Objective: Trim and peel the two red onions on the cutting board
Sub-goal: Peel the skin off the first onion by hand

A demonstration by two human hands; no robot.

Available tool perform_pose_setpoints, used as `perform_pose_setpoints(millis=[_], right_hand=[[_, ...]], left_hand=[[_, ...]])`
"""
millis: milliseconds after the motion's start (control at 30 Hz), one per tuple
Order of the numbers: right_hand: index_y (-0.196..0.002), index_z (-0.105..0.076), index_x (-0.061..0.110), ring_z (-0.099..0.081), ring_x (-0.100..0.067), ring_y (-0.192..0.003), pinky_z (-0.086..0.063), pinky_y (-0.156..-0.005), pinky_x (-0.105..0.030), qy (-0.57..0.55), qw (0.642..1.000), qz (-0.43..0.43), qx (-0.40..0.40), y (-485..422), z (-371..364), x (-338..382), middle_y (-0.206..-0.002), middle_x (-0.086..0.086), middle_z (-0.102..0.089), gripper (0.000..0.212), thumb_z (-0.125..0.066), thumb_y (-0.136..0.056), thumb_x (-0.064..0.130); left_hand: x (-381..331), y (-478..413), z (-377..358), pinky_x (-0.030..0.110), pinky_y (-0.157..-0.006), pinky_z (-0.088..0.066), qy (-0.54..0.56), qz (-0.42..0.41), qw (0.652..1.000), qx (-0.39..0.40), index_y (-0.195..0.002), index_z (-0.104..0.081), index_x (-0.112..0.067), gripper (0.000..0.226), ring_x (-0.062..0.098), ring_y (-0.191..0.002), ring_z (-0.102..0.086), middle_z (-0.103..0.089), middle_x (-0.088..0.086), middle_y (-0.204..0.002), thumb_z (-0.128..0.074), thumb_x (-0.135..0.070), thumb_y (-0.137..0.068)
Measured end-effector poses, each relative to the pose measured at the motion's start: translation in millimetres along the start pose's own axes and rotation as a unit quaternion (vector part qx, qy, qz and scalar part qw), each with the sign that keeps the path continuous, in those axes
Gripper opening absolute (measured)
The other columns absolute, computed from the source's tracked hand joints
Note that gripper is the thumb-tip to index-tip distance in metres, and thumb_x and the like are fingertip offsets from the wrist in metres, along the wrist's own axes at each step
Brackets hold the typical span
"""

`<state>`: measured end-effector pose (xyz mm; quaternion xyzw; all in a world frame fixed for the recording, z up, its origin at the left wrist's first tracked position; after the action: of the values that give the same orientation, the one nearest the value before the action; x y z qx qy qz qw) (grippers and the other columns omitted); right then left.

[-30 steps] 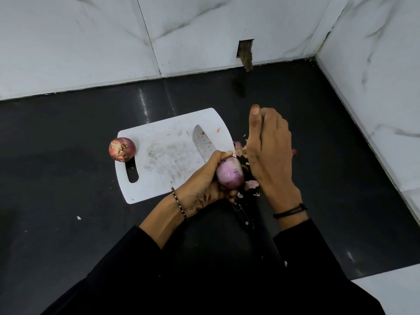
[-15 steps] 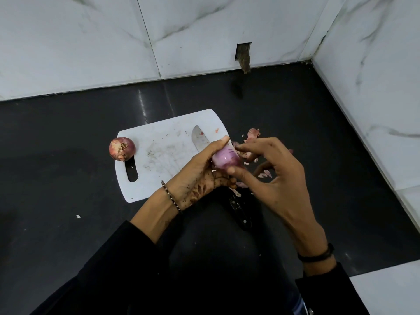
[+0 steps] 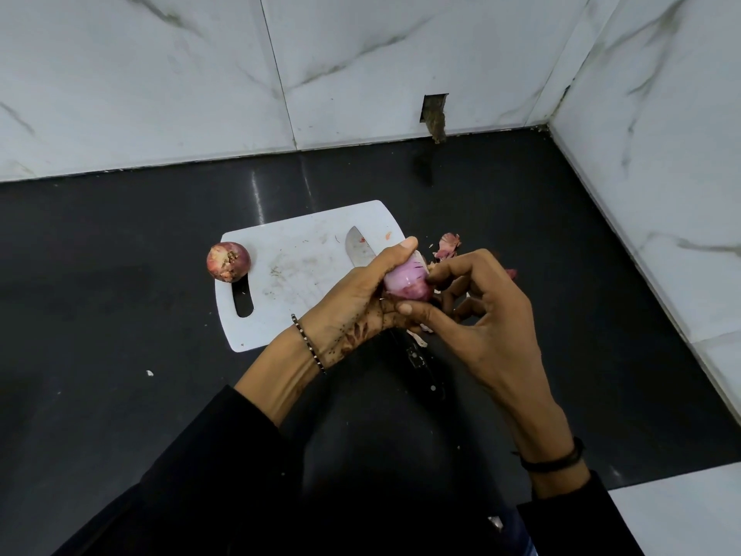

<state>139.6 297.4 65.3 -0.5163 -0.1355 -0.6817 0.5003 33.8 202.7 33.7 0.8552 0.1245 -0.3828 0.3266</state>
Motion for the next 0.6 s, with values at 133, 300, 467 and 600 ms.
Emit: perform_pose_setpoints(millis=[133, 300, 467, 600], right_hand=[[-0.102, -0.062, 0.019, -0.059, -0.016, -0.077, -0.053, -0.057, -0.032, -0.009, 1.000, -0.006, -0.002, 4.5, 0.8, 2.4, -0.099, 0.008, -0.059, 0.037, -0.082, -0.076, 0.036], [-0.089, -0.062, 0.020, -0.057, -0.013, -0.078, -0.048, -0.057, -0.025, 0.018, 1.000, 0.021, -0.010, 9.1, 3.0, 5.9, -0.091, 0.013, -0.057, 0.019, -0.076, -0.082, 0.031], [-0.087, -0.062, 0.015, -0.058, -0.013, -0.079, -0.050, -0.057, -0.030, 0.016, 1.000, 0.018, -0.021, 9.2, 1.0, 4.8, -0.090, 0.007, -0.059, 0.020, -0.075, -0.084, 0.031], [-0.089, -0.064, 0.016, -0.057, -0.005, -0.088, -0.049, -0.065, -0.015, 0.056, 0.997, 0.056, -0.011, 7.6, 3.9, 8.2, -0.100, 0.009, -0.056, 0.016, -0.074, -0.085, 0.028]], left_hand=[[-3.4, 4.2, -2.3, 0.030, -0.060, -0.056, -0.086, 0.006, 0.996, 0.005, -0.106, -0.064, -0.001, 0.049, 0.018, -0.063, -0.064, -0.068, 0.017, -0.091, -0.065, -0.046, -0.086], [-7.7, 7.4, -5.9, 0.030, -0.061, -0.057, -0.111, 0.010, 0.994, 0.004, -0.101, -0.065, -0.001, 0.046, 0.019, -0.066, -0.066, -0.070, 0.015, -0.087, -0.060, -0.046, -0.089], [-8.2, 9.2, -8.0, 0.030, -0.063, -0.058, -0.096, 0.018, 0.995, 0.000, -0.112, -0.061, -0.001, 0.052, 0.018, -0.067, -0.066, -0.070, 0.013, -0.088, -0.059, -0.047, -0.088], [-0.7, 2.8, -3.7, 0.031, -0.064, -0.059, -0.097, 0.027, 0.994, -0.044, -0.133, -0.051, 0.000, 0.072, 0.019, -0.068, -0.068, -0.070, 0.016, -0.091, -0.056, -0.057, -0.088]])
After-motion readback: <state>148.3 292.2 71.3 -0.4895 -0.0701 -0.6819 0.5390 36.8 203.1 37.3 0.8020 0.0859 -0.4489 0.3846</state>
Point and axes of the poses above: each hand's wrist, its own y-axis away from the middle knuckle, its own z-axis out of the back of the hand, x = y × z, the point moved 5 cm from there along -y, towards the middle knuckle
